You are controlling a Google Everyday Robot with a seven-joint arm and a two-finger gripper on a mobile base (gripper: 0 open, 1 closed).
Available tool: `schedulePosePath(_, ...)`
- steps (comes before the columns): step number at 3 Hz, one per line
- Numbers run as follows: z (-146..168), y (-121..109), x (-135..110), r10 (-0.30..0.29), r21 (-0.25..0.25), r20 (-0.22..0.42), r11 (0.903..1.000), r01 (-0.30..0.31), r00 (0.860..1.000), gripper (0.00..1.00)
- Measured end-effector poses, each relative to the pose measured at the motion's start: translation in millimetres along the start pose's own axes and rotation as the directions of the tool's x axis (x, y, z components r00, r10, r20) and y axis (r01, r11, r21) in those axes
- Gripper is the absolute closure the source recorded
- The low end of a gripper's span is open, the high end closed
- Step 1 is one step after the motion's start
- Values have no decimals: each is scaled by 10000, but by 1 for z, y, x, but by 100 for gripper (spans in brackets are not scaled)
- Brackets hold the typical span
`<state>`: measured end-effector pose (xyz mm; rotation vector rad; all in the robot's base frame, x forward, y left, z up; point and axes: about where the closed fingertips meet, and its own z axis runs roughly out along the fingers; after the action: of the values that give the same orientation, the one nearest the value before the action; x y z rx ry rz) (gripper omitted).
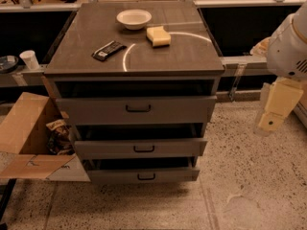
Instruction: Open middle drawer
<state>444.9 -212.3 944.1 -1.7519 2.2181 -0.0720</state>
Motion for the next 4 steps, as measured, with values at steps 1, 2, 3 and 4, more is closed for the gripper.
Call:
schedulePosePath(1, 37, 11, -1, -662, -199, -30, 9976, 662, 9978, 0)
schedulePosePath(2, 133, 39, -2, -1626, -909, 568, 9817, 1673, 9851, 0)
schedulePosePath(3, 164, 54, -21, -1788, -1635, 1122, 9669, 1957, 9775, 0)
schedulePosePath(4, 164, 54, -21, -1788, -1635, 1122, 9669, 1957, 9775, 0)
